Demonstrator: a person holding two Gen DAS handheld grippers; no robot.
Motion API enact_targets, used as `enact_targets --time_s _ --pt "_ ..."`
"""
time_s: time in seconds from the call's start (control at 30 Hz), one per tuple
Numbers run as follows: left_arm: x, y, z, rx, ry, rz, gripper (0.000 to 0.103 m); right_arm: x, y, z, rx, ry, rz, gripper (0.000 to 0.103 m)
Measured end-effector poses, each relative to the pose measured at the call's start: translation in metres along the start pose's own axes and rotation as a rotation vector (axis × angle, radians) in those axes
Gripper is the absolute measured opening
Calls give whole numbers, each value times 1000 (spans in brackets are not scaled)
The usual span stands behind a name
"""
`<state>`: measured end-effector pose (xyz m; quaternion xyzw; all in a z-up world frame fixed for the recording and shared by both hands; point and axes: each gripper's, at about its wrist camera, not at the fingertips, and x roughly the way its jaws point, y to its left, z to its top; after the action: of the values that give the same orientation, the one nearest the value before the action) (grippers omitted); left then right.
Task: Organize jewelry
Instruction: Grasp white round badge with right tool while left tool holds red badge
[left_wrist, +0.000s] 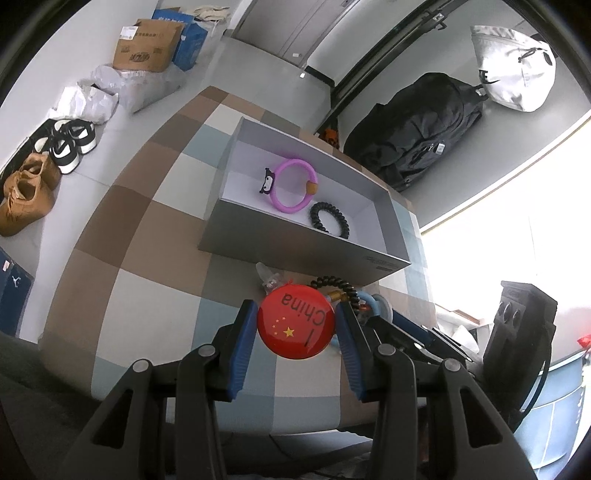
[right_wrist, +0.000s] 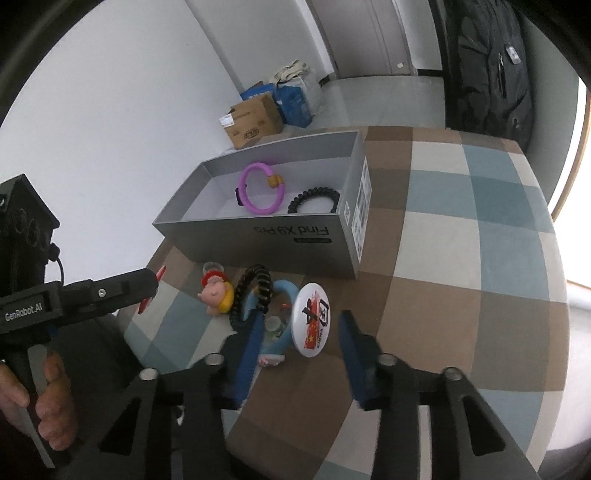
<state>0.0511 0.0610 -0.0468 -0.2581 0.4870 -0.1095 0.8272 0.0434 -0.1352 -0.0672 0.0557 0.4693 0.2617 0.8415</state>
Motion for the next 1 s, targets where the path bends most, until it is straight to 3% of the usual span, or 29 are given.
enact_targets --time_s 0.1,0.2,1.0 --pt "1 1 0 -6 5 -2 37 1 -3 0 23 10 12 15" --pt "1 -1 -1 -2 7 0 37 -2 -7 0 41 2 14 10" --pt "5 -7 -2 15 6 22 37 -35 -30 12 167 -114 86 6"
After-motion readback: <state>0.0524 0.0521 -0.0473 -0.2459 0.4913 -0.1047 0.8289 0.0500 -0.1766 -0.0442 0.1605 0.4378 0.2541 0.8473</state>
